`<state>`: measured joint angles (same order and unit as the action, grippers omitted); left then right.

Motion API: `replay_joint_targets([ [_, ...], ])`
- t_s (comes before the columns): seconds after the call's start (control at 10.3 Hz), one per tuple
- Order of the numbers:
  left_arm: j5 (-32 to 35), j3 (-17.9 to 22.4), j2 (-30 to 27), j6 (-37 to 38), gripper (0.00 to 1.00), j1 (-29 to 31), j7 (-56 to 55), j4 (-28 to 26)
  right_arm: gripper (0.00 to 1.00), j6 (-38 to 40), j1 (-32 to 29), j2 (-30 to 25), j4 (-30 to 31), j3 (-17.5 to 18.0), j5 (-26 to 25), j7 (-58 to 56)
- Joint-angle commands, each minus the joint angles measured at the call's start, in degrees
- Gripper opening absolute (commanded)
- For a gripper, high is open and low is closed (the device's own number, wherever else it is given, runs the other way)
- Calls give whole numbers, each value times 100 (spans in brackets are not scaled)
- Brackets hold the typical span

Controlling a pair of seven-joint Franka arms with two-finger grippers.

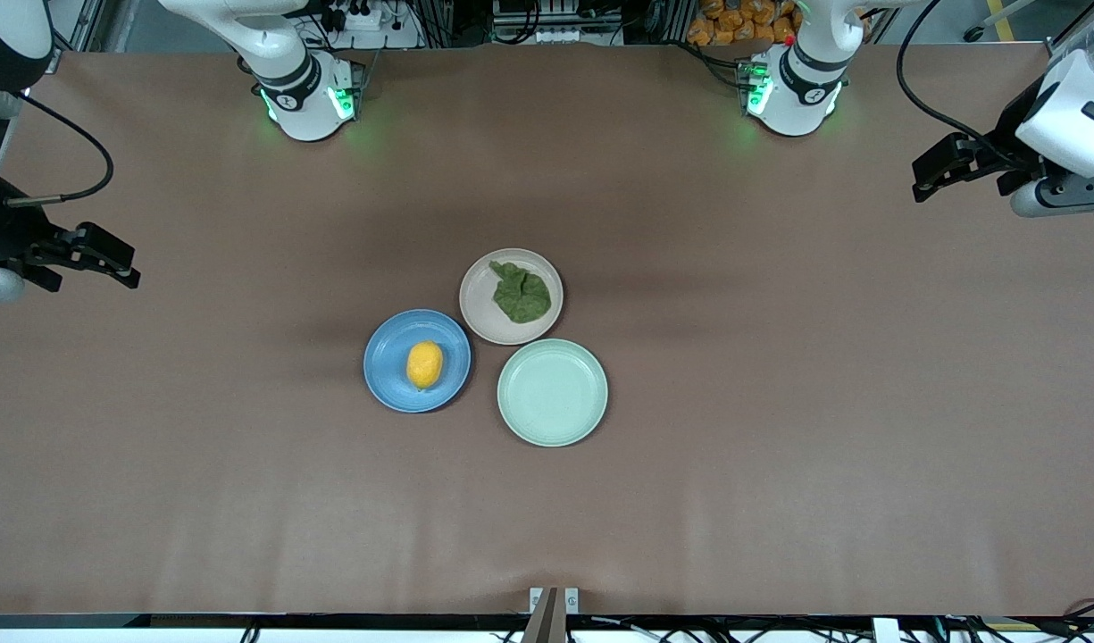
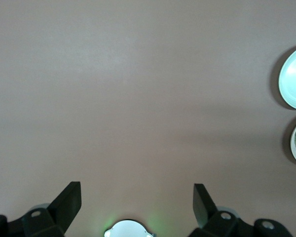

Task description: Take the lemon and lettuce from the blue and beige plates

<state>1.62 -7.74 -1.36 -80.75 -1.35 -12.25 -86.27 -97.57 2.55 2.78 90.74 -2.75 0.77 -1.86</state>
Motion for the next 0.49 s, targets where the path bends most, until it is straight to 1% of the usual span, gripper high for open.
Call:
replay_joint_targets([
  [0.0,155,-53,-22,-54,100,56,197,31,100,45,26,-15,-13,-6,-42,-7],
  [0.39,67,-53,4,-54,100,56,206,31,100,54,8,-15,5,2,-42,-7],
])
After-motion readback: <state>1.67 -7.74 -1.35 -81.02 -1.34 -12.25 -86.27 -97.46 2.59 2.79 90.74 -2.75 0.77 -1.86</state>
